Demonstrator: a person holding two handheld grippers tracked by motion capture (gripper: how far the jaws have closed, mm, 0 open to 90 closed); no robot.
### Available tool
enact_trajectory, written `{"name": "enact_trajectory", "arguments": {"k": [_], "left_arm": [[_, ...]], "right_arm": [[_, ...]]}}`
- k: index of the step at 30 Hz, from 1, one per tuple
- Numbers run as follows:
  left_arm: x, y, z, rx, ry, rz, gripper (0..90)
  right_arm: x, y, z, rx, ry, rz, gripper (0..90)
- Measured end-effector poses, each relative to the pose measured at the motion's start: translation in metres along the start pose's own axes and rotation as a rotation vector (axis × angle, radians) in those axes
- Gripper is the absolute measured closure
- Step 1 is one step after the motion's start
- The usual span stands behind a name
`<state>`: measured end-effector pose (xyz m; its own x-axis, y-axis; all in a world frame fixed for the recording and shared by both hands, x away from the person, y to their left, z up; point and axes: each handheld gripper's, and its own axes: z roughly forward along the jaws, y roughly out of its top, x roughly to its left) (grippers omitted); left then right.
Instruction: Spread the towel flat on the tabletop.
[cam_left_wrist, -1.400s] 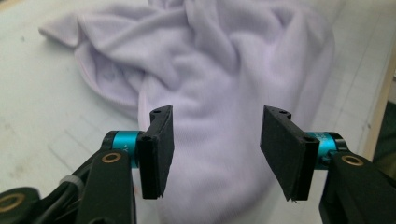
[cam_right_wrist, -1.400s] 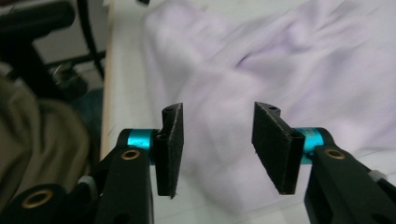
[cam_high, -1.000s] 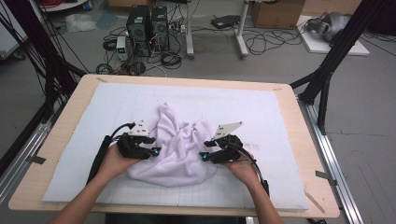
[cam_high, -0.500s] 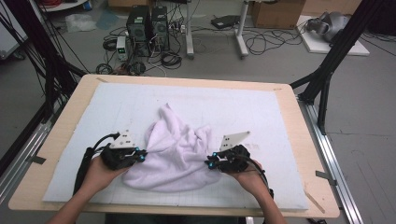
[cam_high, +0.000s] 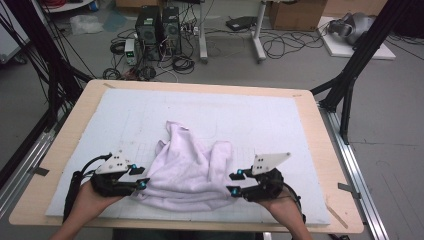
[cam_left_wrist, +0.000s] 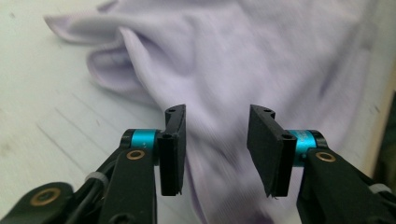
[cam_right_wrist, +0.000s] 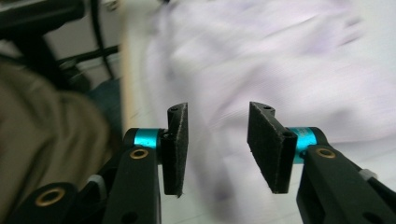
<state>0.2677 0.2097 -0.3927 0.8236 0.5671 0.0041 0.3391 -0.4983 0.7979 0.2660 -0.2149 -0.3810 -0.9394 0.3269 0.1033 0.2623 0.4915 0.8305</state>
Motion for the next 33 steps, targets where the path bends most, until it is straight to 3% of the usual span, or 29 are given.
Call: {"name": "enact_trajectory", "arguments": {"k": [1, 2, 3, 4, 5, 8, 9, 10, 11, 12, 13, 14, 15, 16, 18, 20, 21, 22, 24, 25, 27, 28, 30, 31, 33], "left_arm": [[0.0, 0.0, 0.0, 0.0, 0.0, 0.0, 54.4], [0.007, 0.011, 0.012, -0.013, 0.012, 0.008, 54.0], [0.007, 0.011, 0.012, -0.013, 0.012, 0.008, 53.9], [0.011, 0.017, 0.02, -0.013, 0.017, 0.008, 53.2], [0.014, 0.022, 0.028, -0.01, 0.009, -0.001, 53.2], [0.02, 0.03, 0.056, 0.034, 0.011, 0.011, 51.4], [0.021, 0.03, 0.066, 0.065, 0.008, 0.011, 51.4], [0.022, 0.026, 0.083, 0.136, -0.026, 0.012, 57.6], [0.022, 0.026, 0.083, 0.136, -0.026, 0.012, 66.9], [0.018, 0.021, 0.091, 0.195, -0.037, 0.054, 76.0], [0.018, 0.021, 0.091, 0.195, -0.037, 0.054, 82.4], [0.015, 0.02, 0.087, 0.185, -0.024, 0.072, 85.7], [0.015, 0.02, 0.087, 0.185, -0.024, 0.072, 86.3], [0.015, 0.018, 0.079, 0.167, -0.012, 0.066, 86.6], [0.015, 0.017, 0.073, 0.152, -0.008, 0.056, 87.0], [0.018, 0.012, 0.054, 0.117, 0.022, 0.037, 87.2], [0.018, 0.012, 0.054, 0.117, 0.022, 0.037, 87.3], [0.017, 0.009, 0.04, 0.105, 0.034, 0.033, 87.3], [0.015, 0.007, 0.035, 0.098, 0.04, 0.028, 87.4], [0.01, 0.001, 0.02, 0.087, 0.033, 0.031, 87.3], [0.007, -0.001, 0.014, 0.08, 0.022, 0.028, 87.4], [0.002, -0.004, 0.009, 0.076, 0.016, 0.031, 87.4], [-0.008, -0.009, 0.002, 0.079, 0.0, 0.048, 87.3], [-0.011, -0.011, 0.001, 0.081, -0.014, 0.055, 85.8], [-0.014, -0.012, -0.001, 0.081, -0.023, 0.059, 81.6]], "right_arm": [[0.0, 0.0, 0.0, 0.0, 0.0, 0.0, 56.7], [-0.012, 0.007, 0.005, -0.001, -0.048, 0.005, 51.3], [-0.012, 0.007, 0.005, -0.001, -0.048, 0.005, 51.3], [-0.026, 0.012, 0.017, 0.002, -0.06, 0.013, 48.7], [-0.026, 0.012, 0.017, 0.002, -0.06, 0.013, 48.7], [-0.046, 0.015, 0.05, 0.048, -0.086, 0.011, 44.5], [-0.046, 0.015, 0.05, 0.048, -0.086, 0.011, 44.5], [-0.052, 0.013, 0.065, 0.088, -0.079, 0.015, 46.3], [-0.052, 0.013, 0.065, 0.088, -0.079, 0.015, 46.3], [-0.057, 0.006, 0.078, 0.157, -0.05, 0.031, 58.0], [-0.057, 0.006, 0.078, 0.157, -0.05, 0.031, 58.0], [-0.058, -0.005, 0.086, 0.213, -0.015, 0.036, 72.2], [-0.058, -0.005, 0.086, 0.213, -0.015, 0.036, 72.2], [-0.058, -0.01, 0.084, 0.196, 0.009, 0.049, 82.5], [-0.056, -0.01, 0.077, 0.207, 0.019, 0.042, 84.1], [-0.051, -0.01, 0.067, 0.209, -0.005, 0.022, 84.2], [-0.048, -0.009, 0.061, 0.197, -0.018, 0.014, 84.3], [-0.044, -0.009, 0.054, 0.187, -0.027, 0.007, 84.3], [-0.036, -0.008, 0.042, 0.17, -0.033, -0.004, 84.5], [-0.031, -0.009, 0.035, 0.171, -0.038, -0.011, 84.6], [-0.026, -0.011, 0.03, 0.17, -0.035, -0.012, 84.6], [-0.015, -0.015, 0.024, 0.165, -0.009, -0.016, 84.7], [-0.009, -0.017, 0.024, 0.177, 0.002, -0.014, 84.7], [0.001, -0.019, 0.024, 0.189, 0.045, -0.022, 83.7], [0.005, -0.019, 0.023, 0.186, 0.065, -0.023, 80.7]]}}
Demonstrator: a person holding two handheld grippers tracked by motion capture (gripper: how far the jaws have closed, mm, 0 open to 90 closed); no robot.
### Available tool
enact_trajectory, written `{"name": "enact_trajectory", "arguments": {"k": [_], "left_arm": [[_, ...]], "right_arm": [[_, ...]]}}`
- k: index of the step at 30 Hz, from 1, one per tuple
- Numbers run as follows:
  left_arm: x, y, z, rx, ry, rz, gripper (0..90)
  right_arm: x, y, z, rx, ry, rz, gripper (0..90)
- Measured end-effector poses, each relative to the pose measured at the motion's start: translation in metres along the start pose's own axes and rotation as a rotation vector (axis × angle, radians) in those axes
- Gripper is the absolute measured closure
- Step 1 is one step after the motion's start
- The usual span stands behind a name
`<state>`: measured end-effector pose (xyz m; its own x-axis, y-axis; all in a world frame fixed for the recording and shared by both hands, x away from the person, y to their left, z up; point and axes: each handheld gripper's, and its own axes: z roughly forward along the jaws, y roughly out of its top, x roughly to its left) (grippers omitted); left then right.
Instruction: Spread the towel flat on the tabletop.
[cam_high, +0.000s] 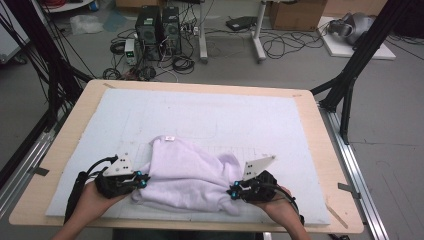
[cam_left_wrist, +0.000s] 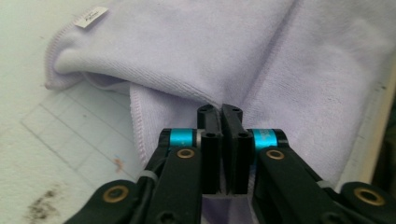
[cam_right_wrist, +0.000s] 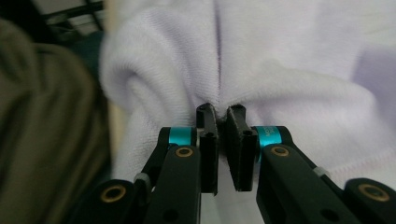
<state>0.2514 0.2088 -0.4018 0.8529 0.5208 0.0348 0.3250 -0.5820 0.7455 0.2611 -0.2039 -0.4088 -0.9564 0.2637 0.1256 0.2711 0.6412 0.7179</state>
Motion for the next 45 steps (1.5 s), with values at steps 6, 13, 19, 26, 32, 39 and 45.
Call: {"name": "enact_trajectory", "arguments": {"k": [6, 13, 19, 26, 32, 39, 45], "left_arm": [[0.018, 0.016, 0.001, -0.058, 0.035, -0.04, 52.6], [0.05, 0.035, 0.033, -0.063, 0.064, -0.091, 55.8], [0.069, 0.032, 0.068, 0.025, 0.073, -0.148, 52.4], [0.071, 0.03, 0.079, 0.038, 0.044, -0.134, 81.0], [0.074, 0.039, 0.056, -0.053, 0.077, -0.16, 81.8], [0.097, 0.081, 0.036, -0.172, 0.208, -0.17, 82.1], [0.133, 0.123, 0.053, -0.153, 0.323, -0.186, 61.7]], "right_arm": [[-0.014, 0.026, -0.027, -0.109, -0.085, -0.005, 61.6], [-0.064, 0.029, -0.01, -0.11, -0.154, 0.061, 58.2], [-0.092, 0.02, 0.022, 0.019, -0.198, 0.102, 49.6], [-0.101, 0.012, 0.037, 0.041, -0.13, 0.124, 83.8], [-0.093, 0.019, 0.016, -0.006, -0.198, 0.083, 86.3], [-0.115, 0.045, -0.035, -0.053, -0.373, 0.076, 87.0], [-0.159, 0.081, -0.066, -0.155, -0.582, 0.139, 62.5]]}}
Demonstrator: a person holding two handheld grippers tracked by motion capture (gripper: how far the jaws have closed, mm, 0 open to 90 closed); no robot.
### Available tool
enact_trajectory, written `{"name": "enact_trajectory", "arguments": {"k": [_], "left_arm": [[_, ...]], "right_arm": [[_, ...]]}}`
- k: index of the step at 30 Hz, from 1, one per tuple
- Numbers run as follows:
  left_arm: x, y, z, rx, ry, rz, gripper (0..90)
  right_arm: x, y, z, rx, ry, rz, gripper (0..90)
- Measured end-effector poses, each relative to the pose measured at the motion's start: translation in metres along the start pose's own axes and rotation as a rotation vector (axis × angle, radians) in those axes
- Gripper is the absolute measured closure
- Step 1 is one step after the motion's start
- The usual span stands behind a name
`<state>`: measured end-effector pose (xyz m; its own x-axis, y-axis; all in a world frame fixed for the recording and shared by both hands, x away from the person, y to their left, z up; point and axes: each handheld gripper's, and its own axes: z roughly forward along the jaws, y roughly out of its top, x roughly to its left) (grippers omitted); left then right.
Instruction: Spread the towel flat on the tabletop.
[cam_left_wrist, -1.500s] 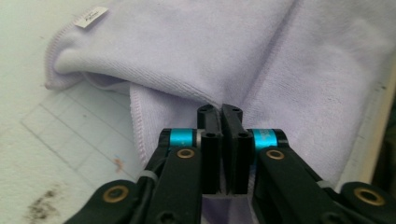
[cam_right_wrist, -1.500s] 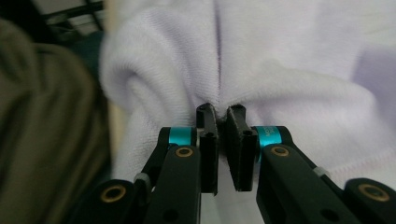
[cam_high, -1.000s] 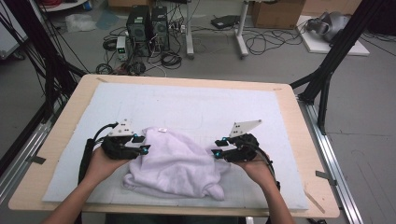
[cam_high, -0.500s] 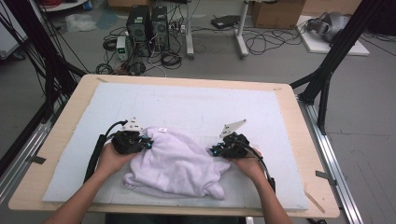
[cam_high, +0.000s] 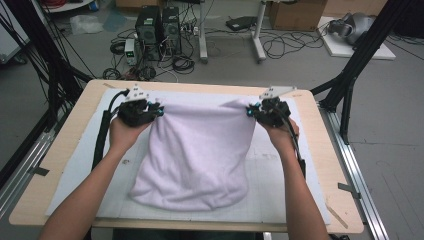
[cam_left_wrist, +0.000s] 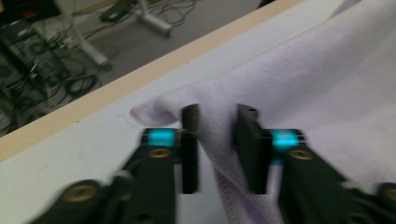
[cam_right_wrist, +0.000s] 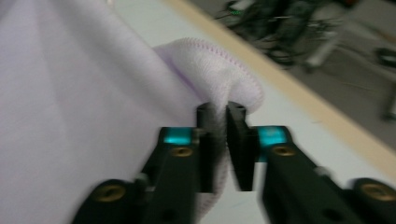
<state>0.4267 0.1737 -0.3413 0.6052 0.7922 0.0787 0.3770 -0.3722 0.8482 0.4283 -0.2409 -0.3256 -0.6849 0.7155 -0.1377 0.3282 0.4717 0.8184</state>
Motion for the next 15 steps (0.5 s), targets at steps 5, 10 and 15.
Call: {"name": "enact_trajectory", "arguments": {"k": [5, 10, 15], "left_arm": [[0.002, -0.018, 0.006, 0.056, -0.058, -0.008, 52.7], [-0.007, -0.048, -0.005, 0.081, -0.113, 0.017, 51.1], [-0.017, -0.075, -0.023, 0.081, -0.155, 0.043, 48.8]], "right_arm": [[-0.007, -0.017, 0.018, 0.027, 0.069, 0.098, 55.7], [0.017, -0.058, 0.025, 0.088, 0.165, 0.099, 50.5], [0.041, -0.075, 0.006, 0.063, 0.233, 0.086, 47.7]]}}
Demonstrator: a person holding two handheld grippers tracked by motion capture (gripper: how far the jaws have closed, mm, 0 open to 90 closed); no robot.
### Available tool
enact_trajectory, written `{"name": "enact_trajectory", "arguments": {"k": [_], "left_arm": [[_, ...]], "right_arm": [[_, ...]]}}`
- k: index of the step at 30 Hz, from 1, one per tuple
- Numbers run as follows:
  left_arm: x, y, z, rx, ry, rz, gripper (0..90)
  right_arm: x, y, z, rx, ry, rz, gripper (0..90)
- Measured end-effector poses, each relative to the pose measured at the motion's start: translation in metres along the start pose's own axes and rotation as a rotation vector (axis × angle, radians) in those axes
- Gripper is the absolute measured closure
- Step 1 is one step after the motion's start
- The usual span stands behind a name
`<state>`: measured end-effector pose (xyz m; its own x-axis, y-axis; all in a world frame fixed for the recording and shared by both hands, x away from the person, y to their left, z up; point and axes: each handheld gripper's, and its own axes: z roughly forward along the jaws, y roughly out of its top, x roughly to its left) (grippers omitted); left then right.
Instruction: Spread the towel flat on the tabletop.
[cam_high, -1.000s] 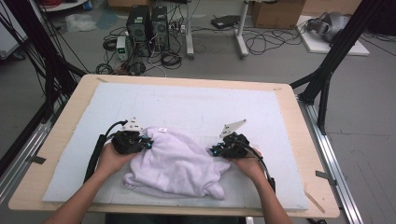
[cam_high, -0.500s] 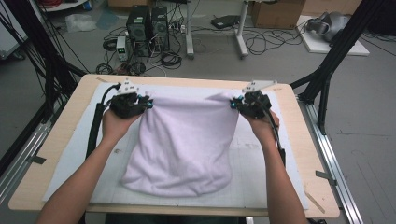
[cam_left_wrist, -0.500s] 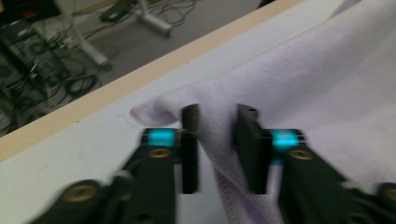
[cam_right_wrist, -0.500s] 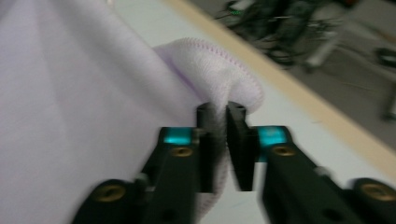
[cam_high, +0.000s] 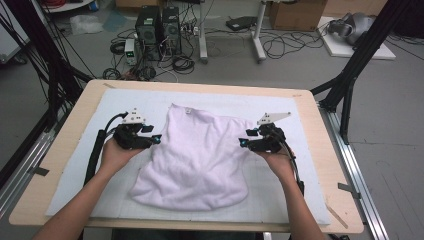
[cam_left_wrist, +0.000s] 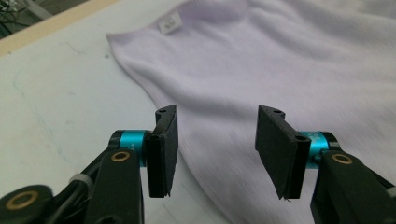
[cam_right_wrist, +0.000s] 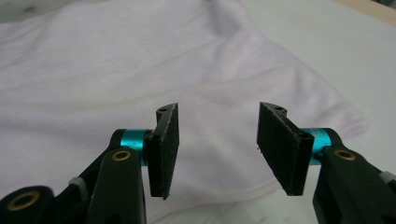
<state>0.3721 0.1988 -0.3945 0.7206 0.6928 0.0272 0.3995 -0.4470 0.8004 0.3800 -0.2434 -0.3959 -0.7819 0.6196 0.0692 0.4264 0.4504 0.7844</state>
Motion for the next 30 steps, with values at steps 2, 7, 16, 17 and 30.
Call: {"name": "enact_trajectory", "arguments": {"k": [2, 7, 16, 17, 30], "left_arm": [[-0.004, -0.009, -0.007, 0.005, -0.02, 0.006, 47.9], [-0.019, -0.029, -0.023, 0.006, -0.061, 0.029, 44.6], [-0.053, -0.058, -0.046, 0.021, -0.128, 0.116, 40.5], [-0.056, -0.062, -0.048, 0.031, -0.131, 0.13, 40.8], [-0.071, -0.077, -0.042, 0.091, -0.203, 0.182, 82.8]], "right_arm": [[0.006, -0.003, -0.003, 0.0, 0.009, -0.006, 46.6], [0.042, -0.018, -0.02, -0.013, 0.075, -0.074, 44.1], [0.077, -0.05, -0.027, -0.028, 0.188, -0.112, 41.6], [0.082, -0.055, -0.026, -0.02, 0.201, -0.117, 41.4], [0.099, -0.068, -0.017, 0.077, 0.278, -0.185, 81.7]]}}
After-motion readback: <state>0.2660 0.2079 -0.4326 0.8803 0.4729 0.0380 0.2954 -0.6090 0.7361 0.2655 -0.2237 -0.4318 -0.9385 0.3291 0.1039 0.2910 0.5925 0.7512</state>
